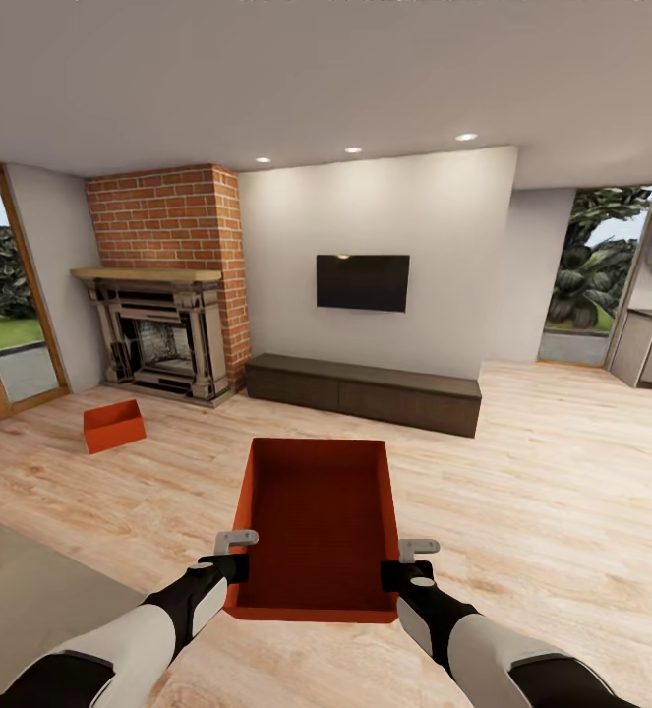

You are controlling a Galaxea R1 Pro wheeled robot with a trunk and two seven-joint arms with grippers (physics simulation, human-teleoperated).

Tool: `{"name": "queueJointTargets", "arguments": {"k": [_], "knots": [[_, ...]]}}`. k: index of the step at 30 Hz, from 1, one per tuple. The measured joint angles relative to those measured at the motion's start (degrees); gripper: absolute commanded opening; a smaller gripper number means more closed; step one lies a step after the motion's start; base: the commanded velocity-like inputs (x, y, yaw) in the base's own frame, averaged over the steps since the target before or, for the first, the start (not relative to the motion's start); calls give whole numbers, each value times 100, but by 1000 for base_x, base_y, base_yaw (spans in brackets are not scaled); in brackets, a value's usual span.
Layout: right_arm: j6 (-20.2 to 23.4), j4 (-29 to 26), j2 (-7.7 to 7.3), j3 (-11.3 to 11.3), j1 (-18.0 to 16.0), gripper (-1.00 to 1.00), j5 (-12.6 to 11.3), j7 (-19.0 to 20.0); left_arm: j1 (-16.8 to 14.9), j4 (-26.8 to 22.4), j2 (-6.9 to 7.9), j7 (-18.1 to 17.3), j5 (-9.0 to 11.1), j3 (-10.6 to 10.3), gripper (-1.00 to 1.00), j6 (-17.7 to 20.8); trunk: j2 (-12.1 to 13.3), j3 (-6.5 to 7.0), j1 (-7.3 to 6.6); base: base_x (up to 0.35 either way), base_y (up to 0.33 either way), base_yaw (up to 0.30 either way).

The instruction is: Move the two storage containers from the living room to the garage. In the garage, place one container on the floor and stack the other container on top of it (either order is fine).

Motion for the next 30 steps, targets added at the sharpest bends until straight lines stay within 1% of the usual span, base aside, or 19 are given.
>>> {"name": "queueJointTargets", "arguments": {"k": [26, 30], "knots": [[-3, 0, -2, 1, -5, -100, 0, 5, -3, -1, 0, 0, 2, 0, -100, -3, -6, 230, 1, 0, 0, 0], [3, 1, -4, 1, -5, -100, -3, 10, -3, -1, -1, 0, 3, 1, -100, 5, -5, 249, 1, 0, 0, 0]]}}
